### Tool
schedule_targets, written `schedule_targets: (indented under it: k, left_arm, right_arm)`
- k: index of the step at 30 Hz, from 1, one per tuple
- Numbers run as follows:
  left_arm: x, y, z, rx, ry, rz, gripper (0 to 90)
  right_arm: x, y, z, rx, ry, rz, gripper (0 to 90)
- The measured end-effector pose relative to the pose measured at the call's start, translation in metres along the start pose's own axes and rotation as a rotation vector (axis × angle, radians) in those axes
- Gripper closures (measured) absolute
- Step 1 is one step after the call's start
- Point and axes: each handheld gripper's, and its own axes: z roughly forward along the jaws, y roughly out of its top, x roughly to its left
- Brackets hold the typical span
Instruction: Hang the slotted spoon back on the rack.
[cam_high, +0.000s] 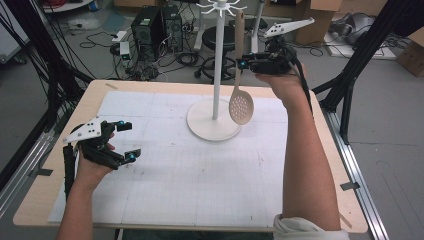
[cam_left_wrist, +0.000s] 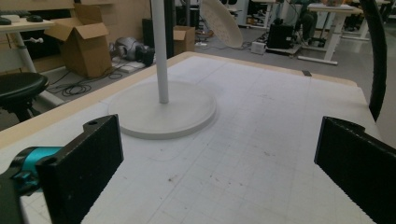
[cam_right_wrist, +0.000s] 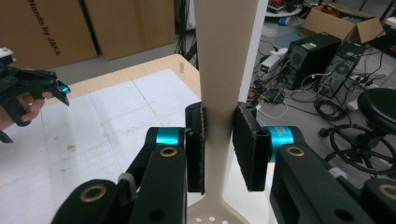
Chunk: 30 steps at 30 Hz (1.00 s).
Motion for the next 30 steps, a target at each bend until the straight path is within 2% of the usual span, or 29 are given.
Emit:
schedule_targets:
  k: [30]
  left_arm:
    - [0.0, -0.001, 0.0, 0.001, 0.001, -0.007, 1.7]
  right_arm:
    - [-0.009, 0.004, 0.021, 0.025, 0.001, 0.031, 75.5]
